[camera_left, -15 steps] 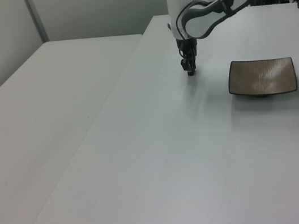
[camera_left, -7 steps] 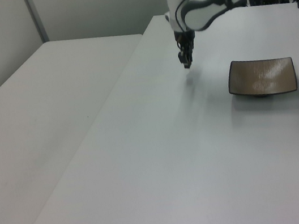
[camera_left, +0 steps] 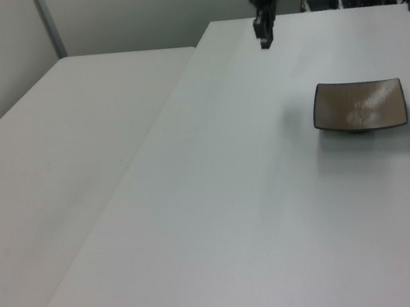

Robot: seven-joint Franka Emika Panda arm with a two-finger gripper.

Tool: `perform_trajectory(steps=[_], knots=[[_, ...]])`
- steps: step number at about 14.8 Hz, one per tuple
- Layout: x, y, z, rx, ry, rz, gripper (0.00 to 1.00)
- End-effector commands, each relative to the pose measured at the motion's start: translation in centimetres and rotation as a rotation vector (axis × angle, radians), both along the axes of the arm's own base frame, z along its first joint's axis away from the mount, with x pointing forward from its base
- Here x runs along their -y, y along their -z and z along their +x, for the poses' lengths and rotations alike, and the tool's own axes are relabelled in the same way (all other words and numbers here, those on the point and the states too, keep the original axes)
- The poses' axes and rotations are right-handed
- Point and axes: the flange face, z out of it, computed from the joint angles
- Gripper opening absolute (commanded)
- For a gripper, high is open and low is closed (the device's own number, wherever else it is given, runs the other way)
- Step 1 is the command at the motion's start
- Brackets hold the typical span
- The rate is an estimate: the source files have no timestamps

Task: Strawberries on a ceramic plate
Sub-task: 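Lift the strawberry and carry it over the square ceramic plate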

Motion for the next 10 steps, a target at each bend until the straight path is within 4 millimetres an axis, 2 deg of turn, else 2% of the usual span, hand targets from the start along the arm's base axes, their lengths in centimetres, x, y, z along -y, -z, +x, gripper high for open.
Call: perform_trajectory(steps=[1,3,5,6,8,10], knots=[[-2.8,-2.6,-4.7,-0.027,-0.067,0.04,0.0],[-4.1,-4.5,-6.7,-0.027,-0.08,0.079,0.0],[-4.4,-5.8,-8.9,-0.041,-0.085,0.136,0.02],[-4.5,-6.2,-9.9,-0.051,-0.101,0.142,0.02],[-6.1,-6.7,-12.2,-0.087,-0.158,0.149,0.02],[-6.6,-6.2,-14.0,-0.123,-0.195,0.155,0.02]])
